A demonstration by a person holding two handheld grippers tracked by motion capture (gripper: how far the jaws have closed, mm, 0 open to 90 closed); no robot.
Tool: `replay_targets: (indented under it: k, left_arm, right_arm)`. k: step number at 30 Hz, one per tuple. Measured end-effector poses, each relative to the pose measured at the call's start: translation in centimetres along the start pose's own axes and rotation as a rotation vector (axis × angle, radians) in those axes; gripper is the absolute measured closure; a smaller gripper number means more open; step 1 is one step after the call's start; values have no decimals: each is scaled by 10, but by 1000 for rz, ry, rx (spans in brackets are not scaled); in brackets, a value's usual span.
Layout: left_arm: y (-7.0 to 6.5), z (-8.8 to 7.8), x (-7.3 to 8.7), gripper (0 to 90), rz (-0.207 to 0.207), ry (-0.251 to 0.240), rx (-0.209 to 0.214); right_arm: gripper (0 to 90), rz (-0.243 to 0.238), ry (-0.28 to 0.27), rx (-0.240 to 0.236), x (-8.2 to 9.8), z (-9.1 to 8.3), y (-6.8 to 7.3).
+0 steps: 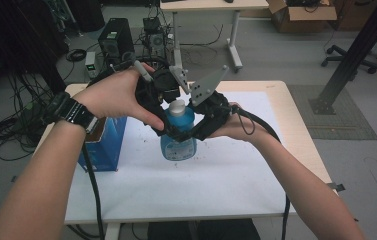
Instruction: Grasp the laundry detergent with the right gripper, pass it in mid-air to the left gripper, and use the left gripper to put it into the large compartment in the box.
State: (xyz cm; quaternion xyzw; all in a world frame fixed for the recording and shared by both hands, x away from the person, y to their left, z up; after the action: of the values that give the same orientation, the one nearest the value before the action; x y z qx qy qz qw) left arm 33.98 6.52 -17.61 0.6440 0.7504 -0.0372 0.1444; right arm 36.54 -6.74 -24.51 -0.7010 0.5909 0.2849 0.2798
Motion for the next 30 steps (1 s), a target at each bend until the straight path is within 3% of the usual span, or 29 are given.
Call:
replay_targets:
  k: [16,30]
  left_arm:
    - [1,1,0,160,1,-28,-7]
    - [1,1,1,220,7,-19,-5]
  right_arm:
    - [422,3,-5,5,3,-1,-1]
    - [422,7,-5,5,4,1,-2]
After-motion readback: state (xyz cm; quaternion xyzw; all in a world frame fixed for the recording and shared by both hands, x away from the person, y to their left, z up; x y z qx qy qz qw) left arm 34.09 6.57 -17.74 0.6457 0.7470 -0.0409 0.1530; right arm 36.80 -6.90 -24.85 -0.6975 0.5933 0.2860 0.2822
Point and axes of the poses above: each handheld gripper's, and its own axes: z roughly forward along the jaws, x roughly out of its underside, y roughly to its left, the point moved 2 cm from there along z, roughly forward along the jaws, and after that the axes turned 8 degrees about y, right-handed, at the moved point
